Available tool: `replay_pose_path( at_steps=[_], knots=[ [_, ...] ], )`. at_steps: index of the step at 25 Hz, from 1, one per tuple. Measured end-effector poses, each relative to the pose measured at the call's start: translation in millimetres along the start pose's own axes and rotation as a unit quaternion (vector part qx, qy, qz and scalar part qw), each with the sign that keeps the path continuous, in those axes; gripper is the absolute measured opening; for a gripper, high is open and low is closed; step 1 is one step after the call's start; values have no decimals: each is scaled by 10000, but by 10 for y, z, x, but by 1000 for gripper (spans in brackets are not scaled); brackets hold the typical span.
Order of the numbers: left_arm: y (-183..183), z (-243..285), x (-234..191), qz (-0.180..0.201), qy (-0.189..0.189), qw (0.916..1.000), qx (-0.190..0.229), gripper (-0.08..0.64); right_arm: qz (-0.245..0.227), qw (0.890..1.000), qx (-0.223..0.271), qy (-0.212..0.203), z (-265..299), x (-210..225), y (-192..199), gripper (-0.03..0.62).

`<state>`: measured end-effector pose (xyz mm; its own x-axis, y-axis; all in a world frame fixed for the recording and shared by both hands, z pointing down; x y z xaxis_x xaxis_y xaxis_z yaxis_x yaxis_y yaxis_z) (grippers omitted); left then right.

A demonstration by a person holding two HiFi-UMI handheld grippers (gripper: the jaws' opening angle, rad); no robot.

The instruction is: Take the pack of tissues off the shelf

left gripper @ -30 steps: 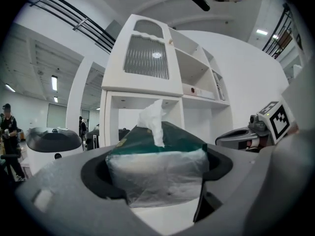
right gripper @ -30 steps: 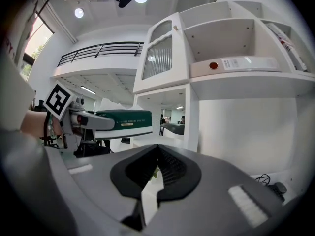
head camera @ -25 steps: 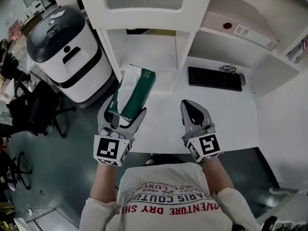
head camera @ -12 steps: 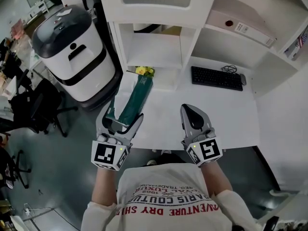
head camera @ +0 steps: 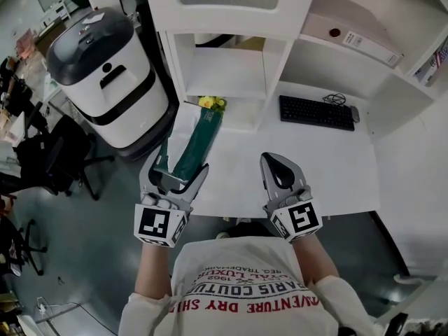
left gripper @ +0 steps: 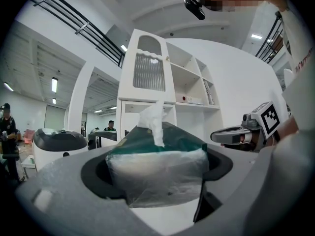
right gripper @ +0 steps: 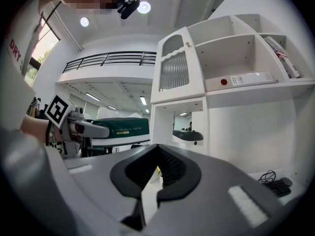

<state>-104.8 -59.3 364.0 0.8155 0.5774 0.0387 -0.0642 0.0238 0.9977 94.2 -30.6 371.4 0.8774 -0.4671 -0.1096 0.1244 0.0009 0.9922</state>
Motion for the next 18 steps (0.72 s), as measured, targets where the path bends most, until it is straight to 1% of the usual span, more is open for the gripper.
replay_pose_path(
  at_steps=[7,18],
  knots=[
    [19,79,28,125,105,9998,-64,437,-32,10000,-64,9,48,16,34,0],
    [25,167,18,213,120,9996,-124,437,-40,9999,-154,-63,129,26,69,0]
  ],
)
Point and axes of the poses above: the fingertips, and each gripper's own axes: z forward along the fingers, x to its right, y out of its underside, the point moved 3 cm from there along -z, backward along the fingers, and after that the axes turned 3 degrees about -x, right-handed, at the moved point
